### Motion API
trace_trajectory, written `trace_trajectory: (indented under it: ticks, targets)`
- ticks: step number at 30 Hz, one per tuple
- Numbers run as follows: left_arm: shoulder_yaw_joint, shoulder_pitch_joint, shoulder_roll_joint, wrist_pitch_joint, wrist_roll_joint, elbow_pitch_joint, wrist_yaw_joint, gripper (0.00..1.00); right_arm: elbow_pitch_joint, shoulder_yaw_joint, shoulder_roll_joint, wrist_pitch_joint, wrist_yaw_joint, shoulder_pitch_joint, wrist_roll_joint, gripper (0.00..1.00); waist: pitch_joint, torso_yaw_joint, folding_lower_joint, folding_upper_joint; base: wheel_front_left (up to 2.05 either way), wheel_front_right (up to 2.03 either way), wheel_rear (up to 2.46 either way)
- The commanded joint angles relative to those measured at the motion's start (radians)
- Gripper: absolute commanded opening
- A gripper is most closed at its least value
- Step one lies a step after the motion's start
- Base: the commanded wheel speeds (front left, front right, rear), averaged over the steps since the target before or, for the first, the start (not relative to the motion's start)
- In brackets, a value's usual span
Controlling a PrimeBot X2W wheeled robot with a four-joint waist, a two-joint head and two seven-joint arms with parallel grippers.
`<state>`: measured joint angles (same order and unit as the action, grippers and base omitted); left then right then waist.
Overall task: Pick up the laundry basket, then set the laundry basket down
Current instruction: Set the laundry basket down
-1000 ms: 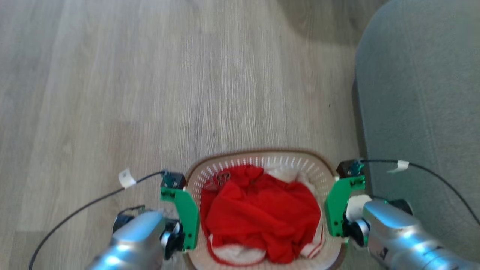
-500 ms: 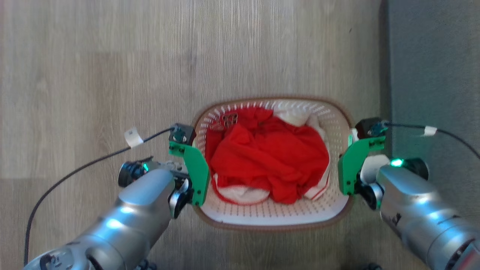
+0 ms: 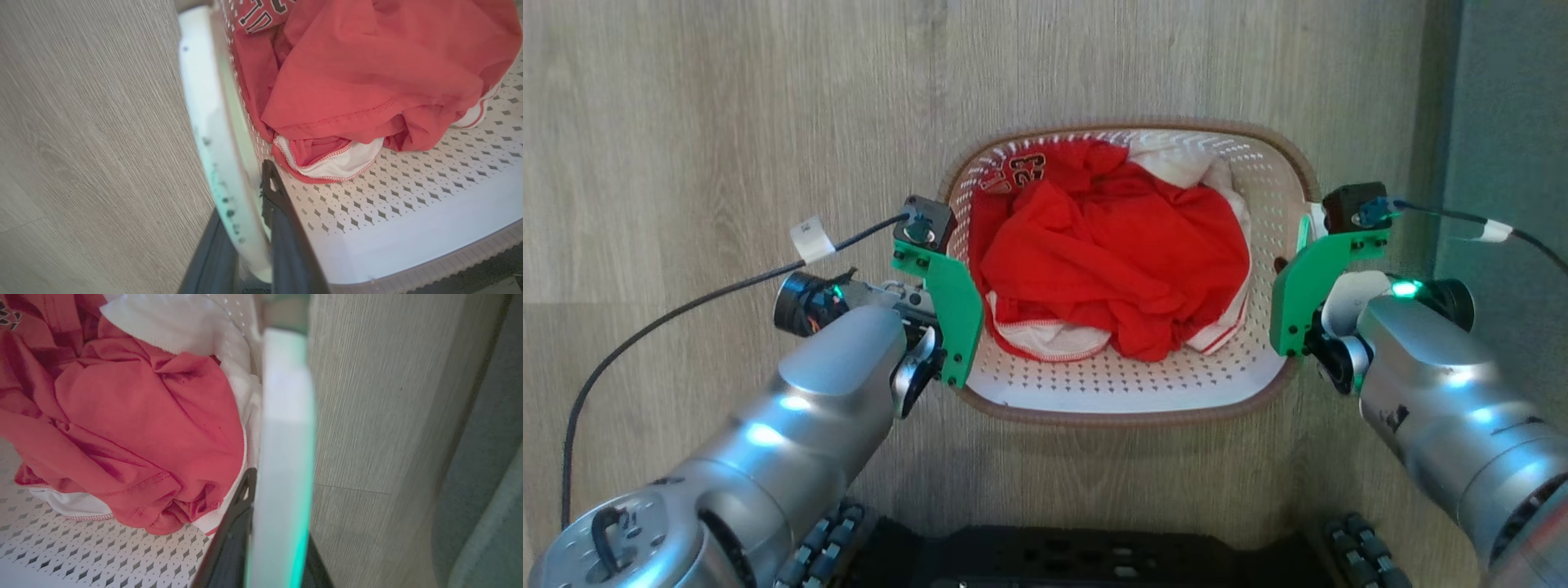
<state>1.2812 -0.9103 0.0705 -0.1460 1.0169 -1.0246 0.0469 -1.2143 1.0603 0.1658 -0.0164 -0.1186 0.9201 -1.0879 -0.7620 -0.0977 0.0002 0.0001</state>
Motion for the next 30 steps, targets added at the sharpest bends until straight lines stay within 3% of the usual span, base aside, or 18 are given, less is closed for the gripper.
trace_trajectory:
  ticks: [1, 30]
  targets:
    - [-0.001, -0.008, -0.02, 0.019, -0.019, 0.049, -0.009, 0.0, 0.028, 0.01, -0.04, -0.017, -0.012, -0.022, -0.004, 0.0, -0.024, 0.005, -0.0002, -0.0001, 0.0, 0.0, 0.0]
    - [-0.001, -0.034, -0.02, 0.062, -0.039, 0.061, 0.025, 0.0, 0.004, 0.036, -0.027, -0.042, -0.012, 0.002, -0.015, 0.0, -0.081, -0.001, -0.0002, -0.0001, 0.0, 0.0, 0.0]
